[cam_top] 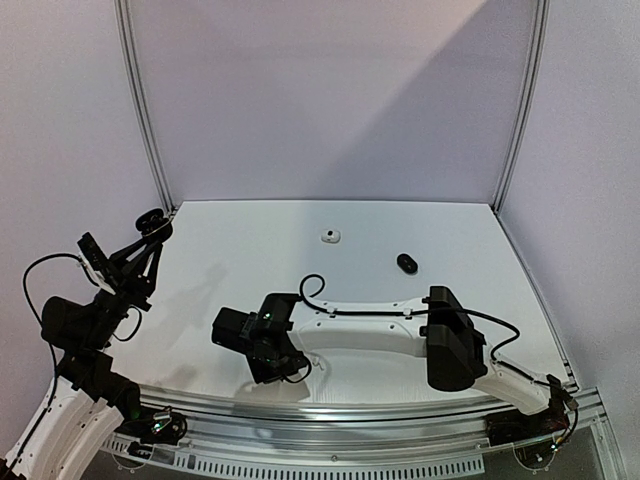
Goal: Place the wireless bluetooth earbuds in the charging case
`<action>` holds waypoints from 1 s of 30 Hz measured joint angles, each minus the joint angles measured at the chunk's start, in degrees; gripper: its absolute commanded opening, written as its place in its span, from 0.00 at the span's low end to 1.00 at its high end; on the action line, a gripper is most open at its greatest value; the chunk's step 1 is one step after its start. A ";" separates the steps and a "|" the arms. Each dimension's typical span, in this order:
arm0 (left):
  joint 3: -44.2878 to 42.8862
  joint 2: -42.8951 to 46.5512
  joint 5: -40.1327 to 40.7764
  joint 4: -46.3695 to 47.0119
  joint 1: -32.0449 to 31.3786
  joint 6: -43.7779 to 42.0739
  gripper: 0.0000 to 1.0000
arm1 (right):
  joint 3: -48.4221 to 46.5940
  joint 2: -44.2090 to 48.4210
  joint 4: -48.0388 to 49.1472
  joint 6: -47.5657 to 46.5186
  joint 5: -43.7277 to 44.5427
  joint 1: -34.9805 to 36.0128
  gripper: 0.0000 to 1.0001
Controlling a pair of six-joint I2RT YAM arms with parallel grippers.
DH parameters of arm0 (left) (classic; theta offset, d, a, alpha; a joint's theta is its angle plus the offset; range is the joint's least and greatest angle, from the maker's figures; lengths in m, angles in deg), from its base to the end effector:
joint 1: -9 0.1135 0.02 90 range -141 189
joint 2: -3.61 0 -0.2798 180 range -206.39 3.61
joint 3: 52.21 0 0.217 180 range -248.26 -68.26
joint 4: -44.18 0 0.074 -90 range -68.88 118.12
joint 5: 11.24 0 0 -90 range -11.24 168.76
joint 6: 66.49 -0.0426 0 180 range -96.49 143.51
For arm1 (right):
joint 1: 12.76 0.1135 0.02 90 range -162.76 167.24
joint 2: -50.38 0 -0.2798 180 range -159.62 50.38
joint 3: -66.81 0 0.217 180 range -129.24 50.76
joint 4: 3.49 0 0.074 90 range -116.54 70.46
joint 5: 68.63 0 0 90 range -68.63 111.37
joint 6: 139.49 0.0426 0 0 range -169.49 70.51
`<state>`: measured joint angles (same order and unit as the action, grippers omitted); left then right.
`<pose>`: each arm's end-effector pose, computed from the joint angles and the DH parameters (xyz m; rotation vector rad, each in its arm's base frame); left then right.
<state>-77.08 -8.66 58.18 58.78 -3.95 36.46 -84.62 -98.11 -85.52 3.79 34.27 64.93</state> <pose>0.0548 -0.0280 0.2724 0.3273 1.1006 -0.5988 0.1153 0.4837 0.1574 -0.5737 2.7983 0.1142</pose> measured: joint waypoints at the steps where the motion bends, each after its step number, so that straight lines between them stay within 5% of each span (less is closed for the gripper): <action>1: 0.00 0.00 0.00 0.00 0.00 0.02 0.00 | 0.00 0.00 0.00 0.00 0.00 0.00 0.17; 5: 0.00 0.00 0.02 0.00 0.00 0.15 0.00 | 0.00 0.00 0.00 -0.02 0.00 0.00 0.19; 15: 0.02 0.00 0.00 0.00 0.00 0.17 0.00 | 0.39 0.17 0.85 -0.17 -0.37 -0.02 0.05; 22: 0.04 0.02 -0.13 0.00 0.00 0.17 0.00 | 11.74 6.56 10.08 -0.42 -1.29 -1.16 0.03; 30: 0.07 0.02 -0.48 0.04 0.02 0.15 0.00 | 12.92 16.15 21.44 -6.01 3.13 -2.73 0.00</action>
<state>-77.02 -8.64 57.70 58.82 -3.93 36.62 -71.70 -81.96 -64.08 -2.22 37.40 62.20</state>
